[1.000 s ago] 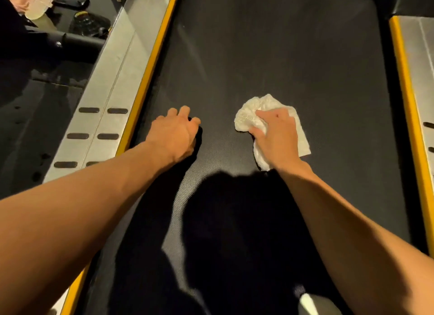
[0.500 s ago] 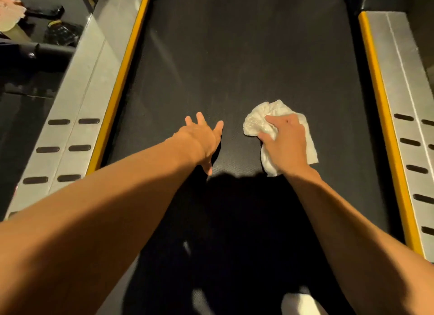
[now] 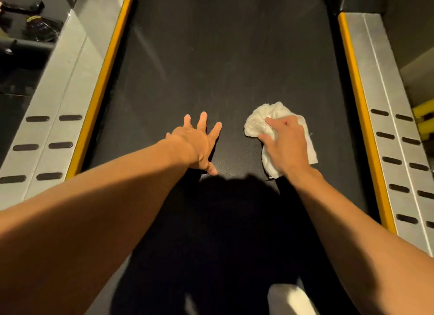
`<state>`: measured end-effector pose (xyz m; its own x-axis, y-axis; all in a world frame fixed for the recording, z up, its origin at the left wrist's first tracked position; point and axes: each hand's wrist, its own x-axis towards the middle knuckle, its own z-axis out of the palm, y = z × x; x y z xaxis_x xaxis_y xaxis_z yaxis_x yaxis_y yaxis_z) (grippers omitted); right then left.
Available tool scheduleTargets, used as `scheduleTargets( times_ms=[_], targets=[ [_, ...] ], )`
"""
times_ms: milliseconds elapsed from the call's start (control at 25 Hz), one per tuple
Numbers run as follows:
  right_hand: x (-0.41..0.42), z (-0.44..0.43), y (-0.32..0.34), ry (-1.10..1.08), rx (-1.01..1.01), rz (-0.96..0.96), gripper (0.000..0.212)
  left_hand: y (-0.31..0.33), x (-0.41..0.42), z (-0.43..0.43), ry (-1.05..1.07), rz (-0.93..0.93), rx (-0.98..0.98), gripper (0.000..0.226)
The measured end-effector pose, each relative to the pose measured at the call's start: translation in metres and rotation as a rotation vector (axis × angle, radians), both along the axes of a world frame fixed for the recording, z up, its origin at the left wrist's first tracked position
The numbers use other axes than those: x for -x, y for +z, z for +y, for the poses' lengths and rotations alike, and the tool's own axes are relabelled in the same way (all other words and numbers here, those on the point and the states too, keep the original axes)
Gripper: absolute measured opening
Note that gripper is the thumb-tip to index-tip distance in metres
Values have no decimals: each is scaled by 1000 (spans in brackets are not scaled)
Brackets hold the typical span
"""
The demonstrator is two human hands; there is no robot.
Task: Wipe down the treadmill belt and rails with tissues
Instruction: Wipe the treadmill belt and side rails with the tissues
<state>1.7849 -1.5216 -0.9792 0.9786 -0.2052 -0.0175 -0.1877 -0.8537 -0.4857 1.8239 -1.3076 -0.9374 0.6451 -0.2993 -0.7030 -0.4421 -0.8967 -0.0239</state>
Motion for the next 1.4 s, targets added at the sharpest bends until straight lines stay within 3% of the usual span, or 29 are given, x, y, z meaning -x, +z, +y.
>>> scheduleTargets(
  times_ms=[200,480,760,1000,1240,1400],
  targets=[
    [37,10,-5,195,-5,-17,41,7,3,-11,-12,-27,-42,122],
    [10,-34,-1,-45,9,-19,42,8,2,-23,-32,-18,-96,126],
    [40,-15,-1,148,-16,-4,41,23,-1,-31,-95,-23,-112,131],
    [22,-44,9,-136,14,27,43,19,-1,-34,-78,-25,-117,131],
    [33,-9,-1,71,-32,11,41,15,-4,-32,-32,3,-104,135],
    [43,-46,5,91,49,2,42,10,-4,-30,-15,-8,-90,134]
  ],
)
